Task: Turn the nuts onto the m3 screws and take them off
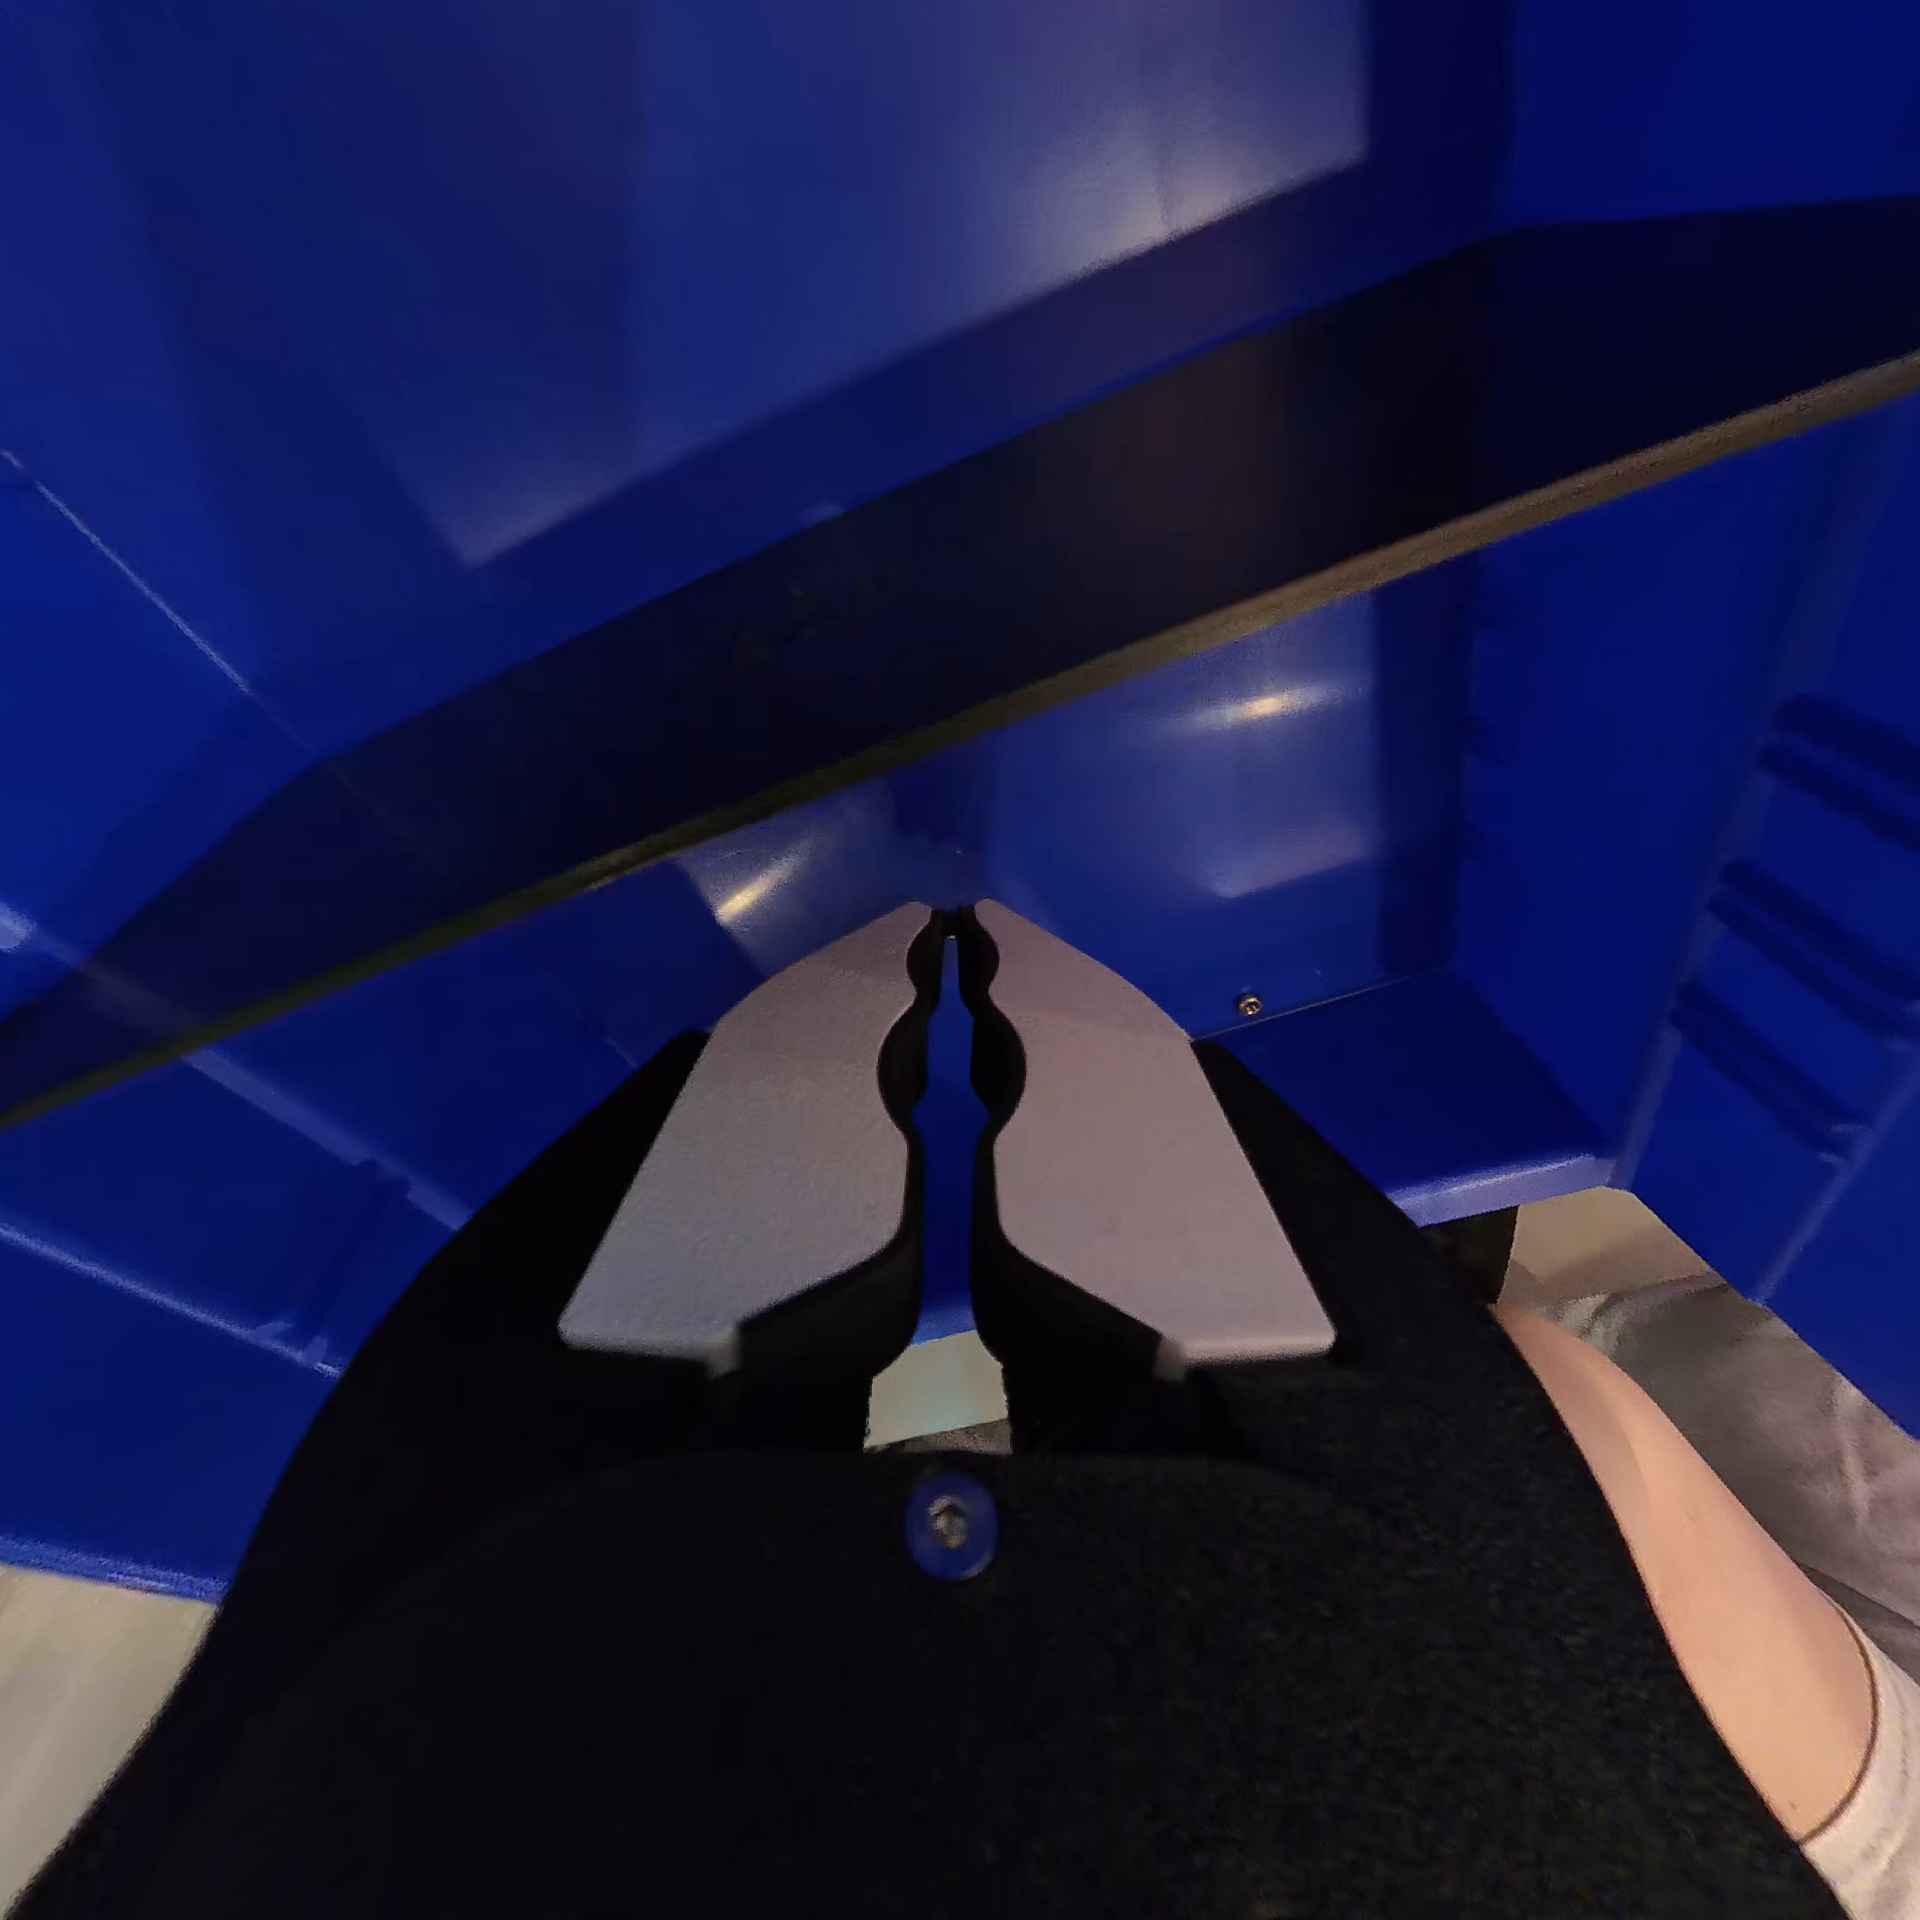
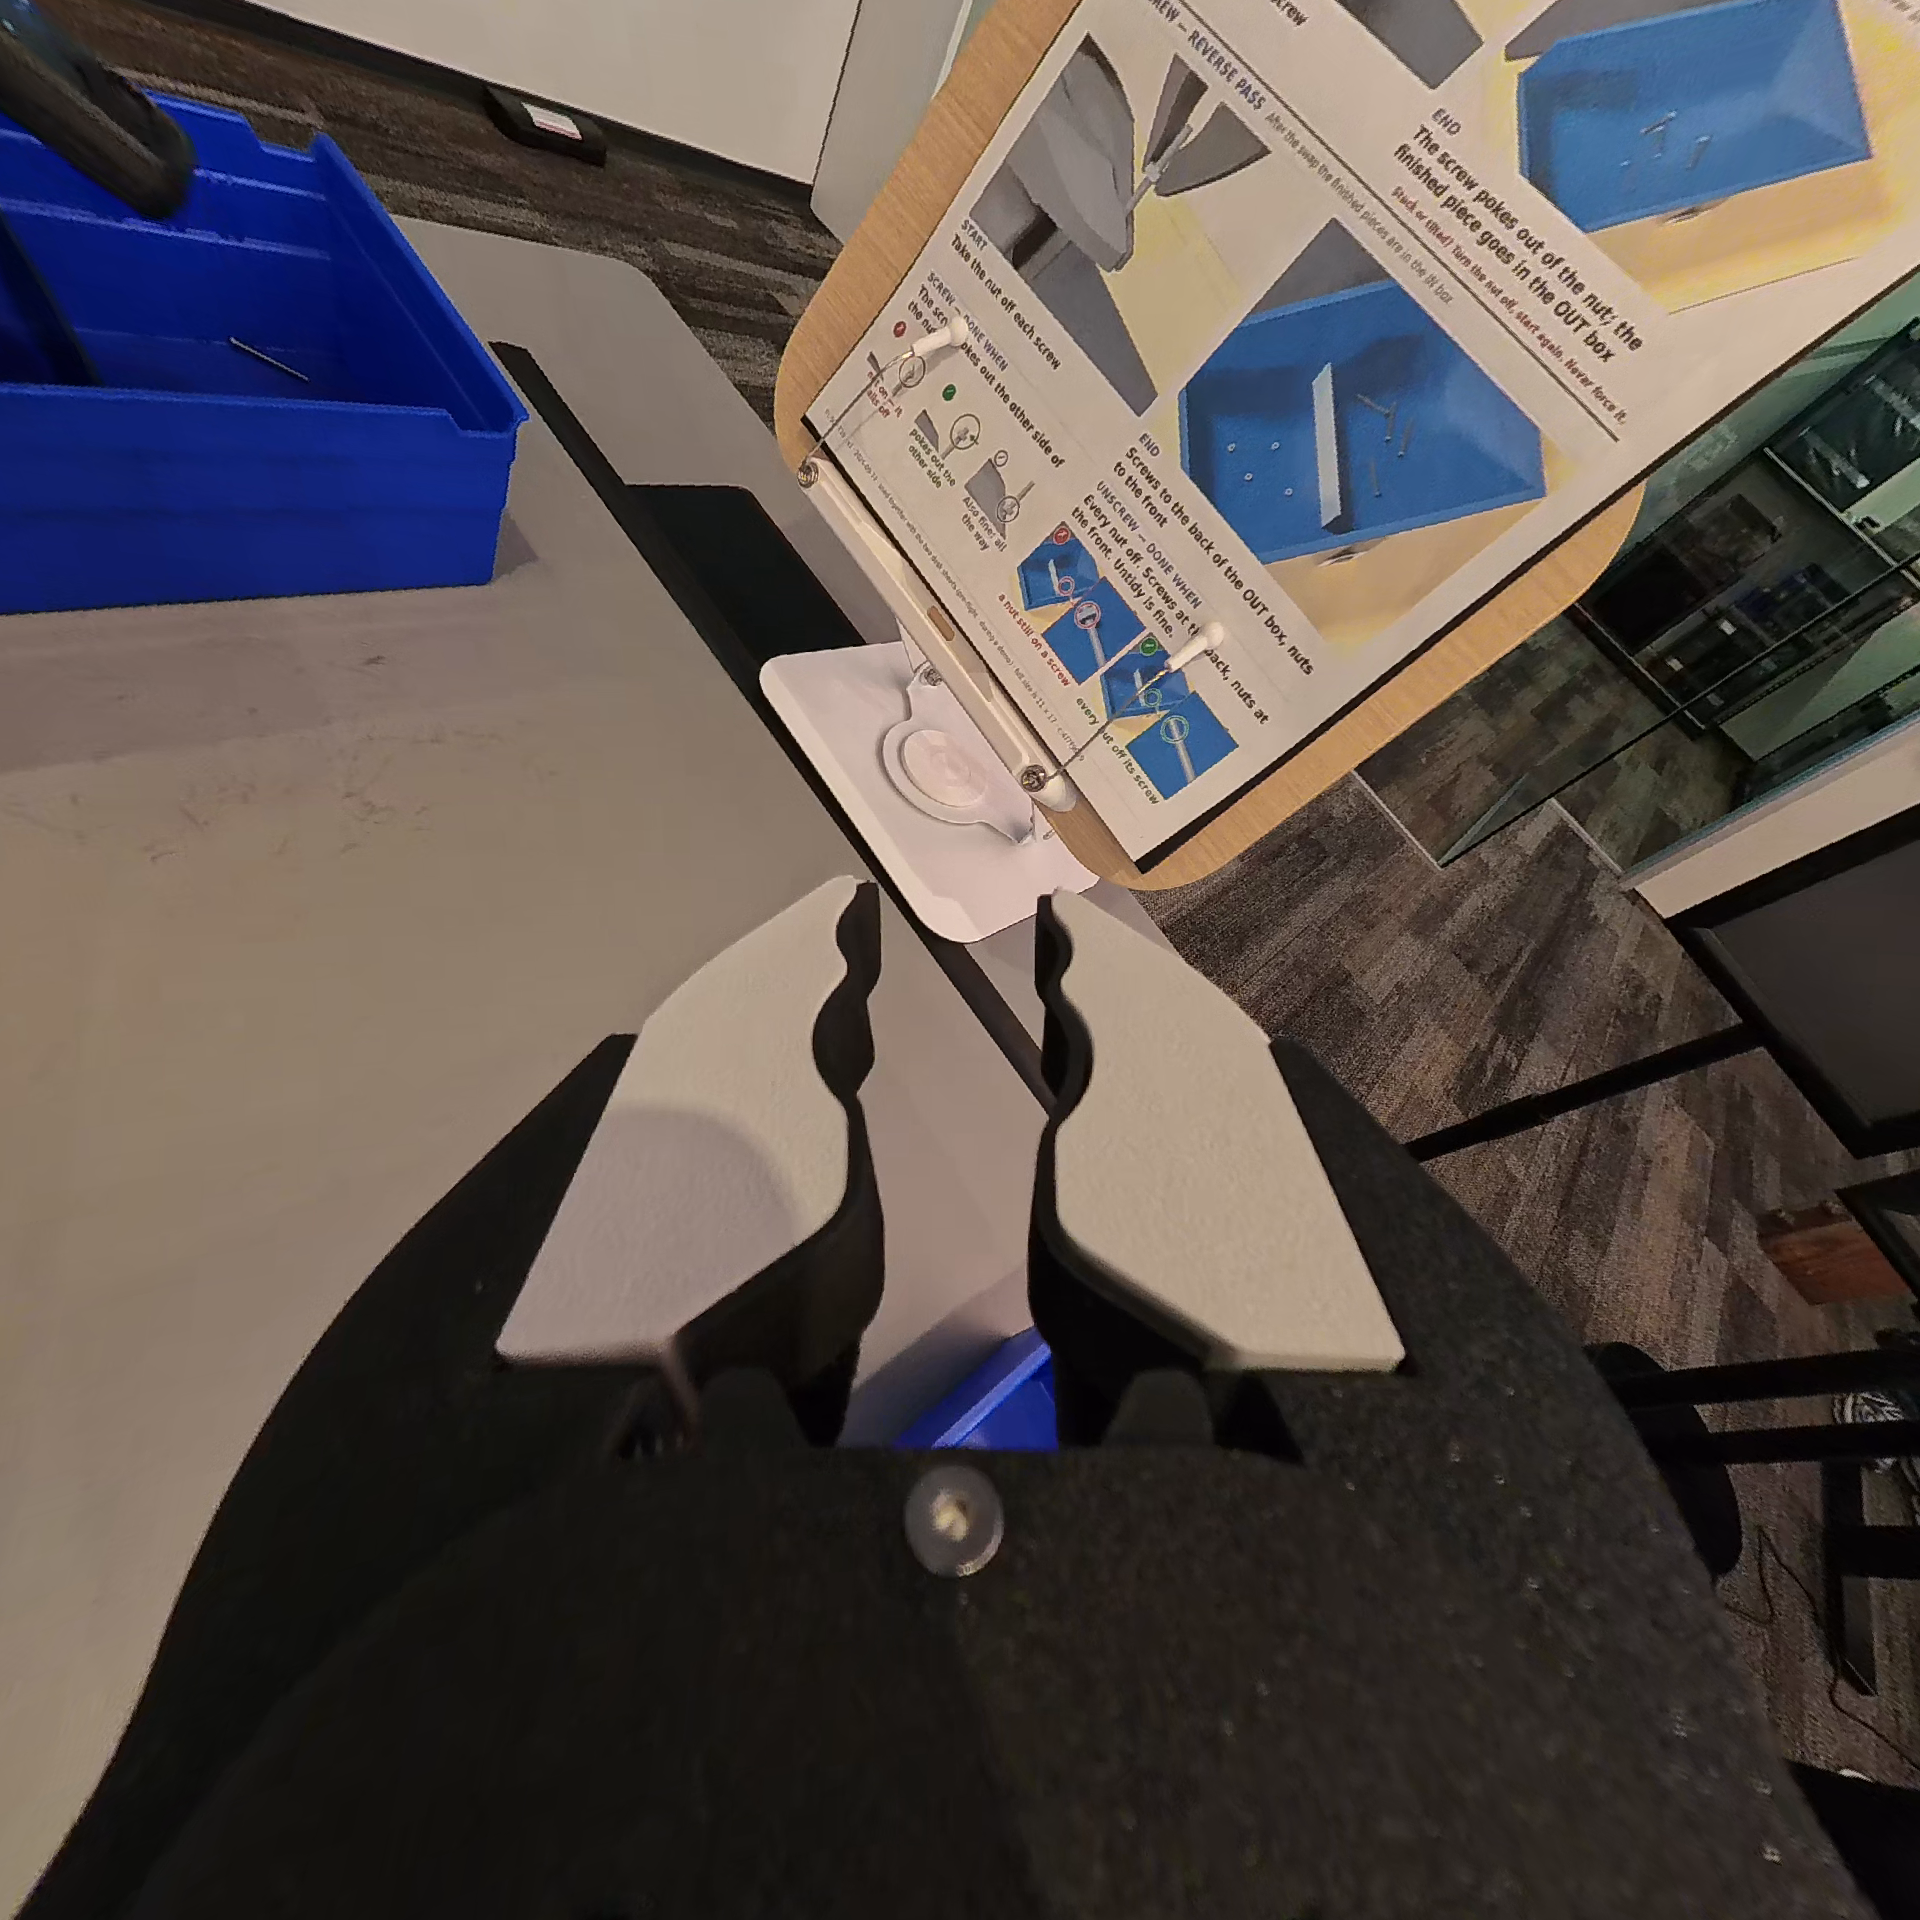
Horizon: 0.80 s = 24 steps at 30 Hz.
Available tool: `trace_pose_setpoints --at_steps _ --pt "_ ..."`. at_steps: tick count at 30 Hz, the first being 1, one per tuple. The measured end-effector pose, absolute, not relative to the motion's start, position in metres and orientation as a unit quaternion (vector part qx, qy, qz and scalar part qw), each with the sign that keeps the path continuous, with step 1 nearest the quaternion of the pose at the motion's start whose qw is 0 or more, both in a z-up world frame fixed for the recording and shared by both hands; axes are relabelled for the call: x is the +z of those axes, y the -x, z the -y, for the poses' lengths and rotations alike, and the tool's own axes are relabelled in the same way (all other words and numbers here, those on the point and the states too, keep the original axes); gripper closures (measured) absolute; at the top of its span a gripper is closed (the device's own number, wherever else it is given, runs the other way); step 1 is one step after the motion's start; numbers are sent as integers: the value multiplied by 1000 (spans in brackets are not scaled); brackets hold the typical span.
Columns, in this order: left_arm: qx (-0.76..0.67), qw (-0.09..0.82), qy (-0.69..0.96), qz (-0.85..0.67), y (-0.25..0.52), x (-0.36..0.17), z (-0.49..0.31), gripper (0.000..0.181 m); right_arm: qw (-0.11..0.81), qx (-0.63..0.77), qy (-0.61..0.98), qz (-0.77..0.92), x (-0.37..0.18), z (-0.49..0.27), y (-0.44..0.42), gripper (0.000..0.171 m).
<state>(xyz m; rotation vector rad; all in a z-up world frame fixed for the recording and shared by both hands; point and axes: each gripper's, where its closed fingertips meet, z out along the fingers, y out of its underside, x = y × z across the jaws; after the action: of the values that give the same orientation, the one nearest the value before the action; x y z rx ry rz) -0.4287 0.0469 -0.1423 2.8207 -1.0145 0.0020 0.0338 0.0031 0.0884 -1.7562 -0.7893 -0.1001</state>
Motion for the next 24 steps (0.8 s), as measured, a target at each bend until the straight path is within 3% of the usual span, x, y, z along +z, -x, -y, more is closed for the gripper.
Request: trace_pose_setpoints --at_steps 10,18,24 --pt "-18 31 -938 346 429 -126 -54 179 568 -43 749 338 87 -4 -33 143" --pt "22 -126 -909 396 389 -60 -57 179 564 -48 750 341 85 -4 -32 143" --pt "100 -264 -817 502 283 3 -30 179 564 -50 750 342 85 -5 -32 143"
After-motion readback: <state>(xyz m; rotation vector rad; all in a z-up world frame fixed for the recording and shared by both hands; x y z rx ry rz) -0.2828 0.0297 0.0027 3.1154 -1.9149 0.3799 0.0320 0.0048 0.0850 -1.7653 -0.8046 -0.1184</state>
